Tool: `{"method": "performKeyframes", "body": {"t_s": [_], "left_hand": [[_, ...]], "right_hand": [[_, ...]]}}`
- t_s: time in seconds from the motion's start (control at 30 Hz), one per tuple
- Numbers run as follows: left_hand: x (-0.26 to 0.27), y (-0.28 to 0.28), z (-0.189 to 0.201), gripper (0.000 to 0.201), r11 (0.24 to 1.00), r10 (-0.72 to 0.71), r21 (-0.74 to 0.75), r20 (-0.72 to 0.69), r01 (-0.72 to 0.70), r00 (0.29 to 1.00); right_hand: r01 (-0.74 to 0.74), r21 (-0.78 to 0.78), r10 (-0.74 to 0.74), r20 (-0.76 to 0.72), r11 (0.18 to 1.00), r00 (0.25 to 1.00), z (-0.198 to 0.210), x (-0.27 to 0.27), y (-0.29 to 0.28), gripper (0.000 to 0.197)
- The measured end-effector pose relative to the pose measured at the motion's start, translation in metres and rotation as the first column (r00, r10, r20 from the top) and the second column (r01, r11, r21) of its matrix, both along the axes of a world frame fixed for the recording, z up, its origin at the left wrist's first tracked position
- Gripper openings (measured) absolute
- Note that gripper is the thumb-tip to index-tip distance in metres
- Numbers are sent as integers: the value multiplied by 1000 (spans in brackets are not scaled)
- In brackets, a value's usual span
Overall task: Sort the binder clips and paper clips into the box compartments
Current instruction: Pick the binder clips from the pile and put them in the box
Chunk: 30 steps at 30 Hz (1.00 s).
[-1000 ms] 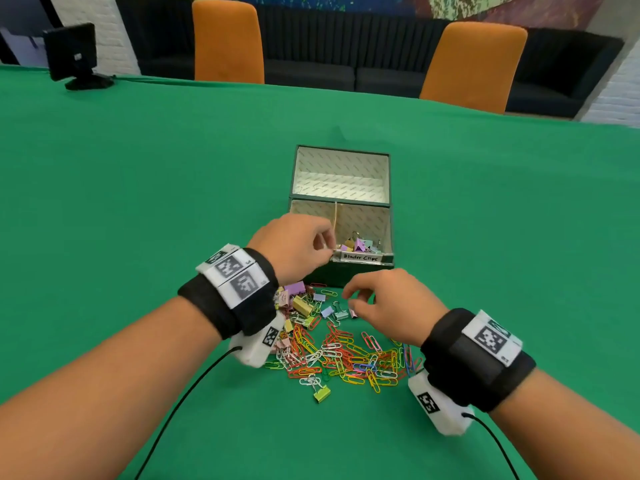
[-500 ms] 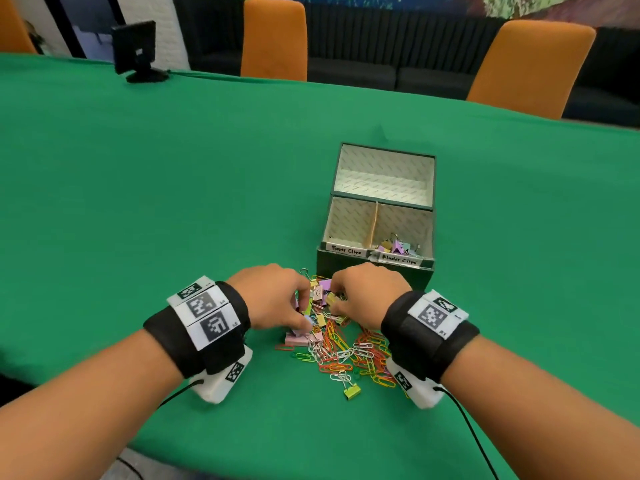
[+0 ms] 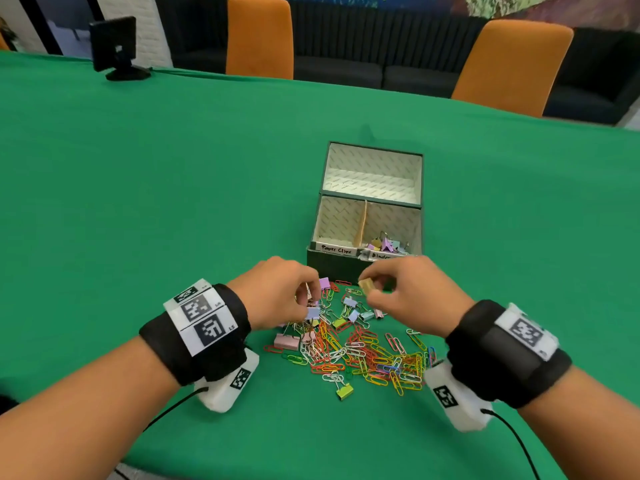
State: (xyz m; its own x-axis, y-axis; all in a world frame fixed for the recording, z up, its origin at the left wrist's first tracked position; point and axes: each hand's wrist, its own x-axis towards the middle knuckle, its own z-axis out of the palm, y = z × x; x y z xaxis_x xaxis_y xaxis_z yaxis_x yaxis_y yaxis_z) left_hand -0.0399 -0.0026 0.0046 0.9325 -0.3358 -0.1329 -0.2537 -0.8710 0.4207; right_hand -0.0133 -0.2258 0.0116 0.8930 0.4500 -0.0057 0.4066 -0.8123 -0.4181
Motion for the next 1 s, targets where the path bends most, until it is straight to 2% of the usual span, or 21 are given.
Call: {"method": "performKeyframes", "body": {"t_s": [0.13, 0.23, 0.3, 0.4, 0.53, 0.57, 0.63, 0.73, 0.83, 1.0], "left_hand": [[2, -8, 5, 25, 978, -33, -207, 34, 39, 999], [9, -18, 14, 30, 958, -3, -283, 109, 34, 994], [14, -26, 23, 26, 944, 47, -330, 151, 6, 987], [23, -38, 35, 20, 919, 91, -394, 214, 1, 973], [37, -53, 41, 16, 893, 162, -450, 277, -21, 947], [41, -57, 41, 15, 880, 183, -474, 285, -28, 941], [50, -65, 42, 16, 864, 205, -503, 308, -23, 929], [65, -77, 41, 21, 876, 186, -482, 367, 15, 912], [76, -87, 37, 23, 908, 133, -417, 396, 48, 909], [79, -86, 27, 14, 968, 5, -243, 281, 66, 960]], "right_hand": [[54, 201, -75, 101, 978, 992, 13, 5, -19, 17], [111, 343, -195, 221, 933, 956, 23, 18, -24, 21], [153, 384, -270, 272, 910, 923, 26, 28, -25, 19], [212, 363, -333, 315, 908, 889, 23, 39, -26, 15], [262, 101, -278, 218, 960, 935, 9, 42, -30, 21], [267, 86, -279, 201, 960, 939, 6, 40, -32, 23], [284, 168, -316, 218, 944, 923, 3, 35, -36, 21], [307, 310, -385, 236, 900, 892, 2, 25, -41, 14], [309, 355, -402, 225, 882, 888, -2, 14, -43, 11], [253, 374, -340, 189, 892, 921, -11, 3, -41, 16]]}}
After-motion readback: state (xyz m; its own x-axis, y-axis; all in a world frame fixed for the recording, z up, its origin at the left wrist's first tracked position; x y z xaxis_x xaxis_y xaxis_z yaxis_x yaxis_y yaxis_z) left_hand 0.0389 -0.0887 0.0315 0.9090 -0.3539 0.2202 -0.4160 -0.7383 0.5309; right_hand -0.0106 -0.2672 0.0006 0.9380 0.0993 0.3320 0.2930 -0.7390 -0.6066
